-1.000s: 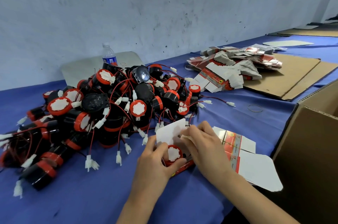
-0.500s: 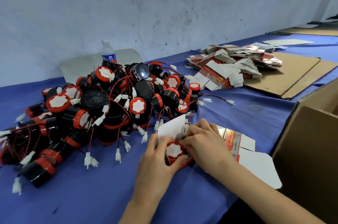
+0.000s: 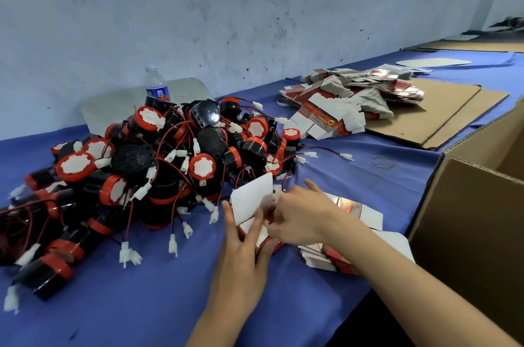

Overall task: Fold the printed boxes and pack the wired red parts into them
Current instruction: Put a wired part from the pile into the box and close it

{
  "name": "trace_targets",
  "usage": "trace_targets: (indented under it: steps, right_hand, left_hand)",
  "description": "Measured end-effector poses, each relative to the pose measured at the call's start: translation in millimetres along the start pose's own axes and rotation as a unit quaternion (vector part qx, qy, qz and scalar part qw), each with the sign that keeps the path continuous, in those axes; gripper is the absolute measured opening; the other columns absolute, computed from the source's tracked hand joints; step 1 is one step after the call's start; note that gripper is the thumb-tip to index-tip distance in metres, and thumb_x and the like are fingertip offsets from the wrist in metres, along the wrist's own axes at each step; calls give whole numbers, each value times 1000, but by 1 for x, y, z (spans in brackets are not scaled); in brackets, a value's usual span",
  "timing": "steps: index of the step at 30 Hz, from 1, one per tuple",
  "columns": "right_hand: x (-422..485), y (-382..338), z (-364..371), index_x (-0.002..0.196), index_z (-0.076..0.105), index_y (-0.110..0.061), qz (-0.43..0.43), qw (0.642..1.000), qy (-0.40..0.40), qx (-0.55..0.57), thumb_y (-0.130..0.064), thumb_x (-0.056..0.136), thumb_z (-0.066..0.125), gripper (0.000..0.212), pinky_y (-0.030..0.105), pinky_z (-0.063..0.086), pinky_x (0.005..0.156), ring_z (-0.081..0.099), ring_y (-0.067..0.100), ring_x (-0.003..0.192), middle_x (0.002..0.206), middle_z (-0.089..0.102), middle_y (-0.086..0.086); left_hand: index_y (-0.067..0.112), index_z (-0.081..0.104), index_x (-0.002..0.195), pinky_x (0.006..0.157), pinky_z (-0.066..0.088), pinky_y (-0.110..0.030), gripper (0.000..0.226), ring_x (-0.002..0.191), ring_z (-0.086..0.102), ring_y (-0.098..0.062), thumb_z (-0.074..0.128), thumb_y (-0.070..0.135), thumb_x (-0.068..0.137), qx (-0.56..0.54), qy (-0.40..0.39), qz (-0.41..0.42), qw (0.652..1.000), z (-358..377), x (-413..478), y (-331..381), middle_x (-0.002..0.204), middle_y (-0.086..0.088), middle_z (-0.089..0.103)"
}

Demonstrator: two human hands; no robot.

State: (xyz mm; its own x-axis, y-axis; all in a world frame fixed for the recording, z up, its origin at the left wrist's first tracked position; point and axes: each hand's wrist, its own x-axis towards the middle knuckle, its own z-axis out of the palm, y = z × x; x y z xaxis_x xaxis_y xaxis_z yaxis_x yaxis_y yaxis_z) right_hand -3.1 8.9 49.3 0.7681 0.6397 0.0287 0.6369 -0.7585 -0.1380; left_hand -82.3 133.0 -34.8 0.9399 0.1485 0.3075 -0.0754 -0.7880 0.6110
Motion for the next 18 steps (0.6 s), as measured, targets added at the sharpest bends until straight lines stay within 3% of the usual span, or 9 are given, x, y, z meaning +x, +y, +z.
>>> trace_targets:
  steps: [3,5,7,8,10,12,13,15,18]
  right_hand:
    - [-12,2,6,66,55,-20,-19,999,5,46,-38,84,51,26,52,7,117,34,16,119,97,46,-10]
    - [-23,4,20,86,69,-17,-32,997,59,48,-36,86,51,26,39,13,116,20,13,133,135,35,-11]
    - [-33,1,38,99,70,-15,-26,987,137,75,-27,91,47,27,21,29,104,27,10,135,154,15,-14]
    - [-38,-4,44,104,69,-15,-9,982,167,90,-24,93,47,26,18,37,93,39,9,128,156,13,-13]
    - [-44,-14,53,103,70,-10,17,973,214,81,-15,86,64,19,19,47,73,62,12,103,150,35,0]
    - [-46,-21,58,87,74,-6,33,964,255,70,-7,62,85,28,17,49,57,71,18,87,120,62,12]
    - [-46,-23,60,83,74,-6,41,960,271,56,-6,57,87,30,18,50,53,72,21,85,112,66,13]
    - [-42,-21,67,85,72,-3,42,958,279,59,-2,63,84,24,25,56,54,71,23,85,117,64,14]
    - [-39,-16,81,96,73,-1,25,959,279,37,2,65,83,33,31,59,71,68,27,103,115,67,13]
  left_hand:
    - [58,19,138,84,53,-36,50,135,38,-14,41,46,95,-8,-3,0,1000,-1,2,0,157,12,-27]
    - [55,27,140,84,53,-37,48,133,42,-16,44,42,97,4,-3,-4,1000,0,3,-1,158,10,-23]
    - [54,31,139,85,52,-35,45,131,44,-16,42,44,97,27,1,-11,1000,-1,3,0,159,8,-22]
    - [55,30,139,85,52,-34,45,132,44,-16,41,45,97,39,2,-14,999,-1,3,1,159,7,-22]
    - [51,34,140,87,51,-32,44,135,41,-17,41,43,98,49,8,-13,999,2,2,0,156,9,-23]
    - [41,47,138,87,50,-31,41,135,40,-15,49,35,97,33,41,6,999,3,0,2,155,12,-17]
    - [35,55,134,86,50,-29,39,135,40,-12,56,28,95,22,72,27,997,3,0,3,157,9,-10]
    - [20,69,120,88,48,-23,33,132,39,-5,69,13,87,11,132,70,989,4,1,4,159,-6,15]
    - [10,75,105,90,54,-35,27,122,55,-22,74,1,80,-6,151,82,985,2,1,7,146,-16,39]
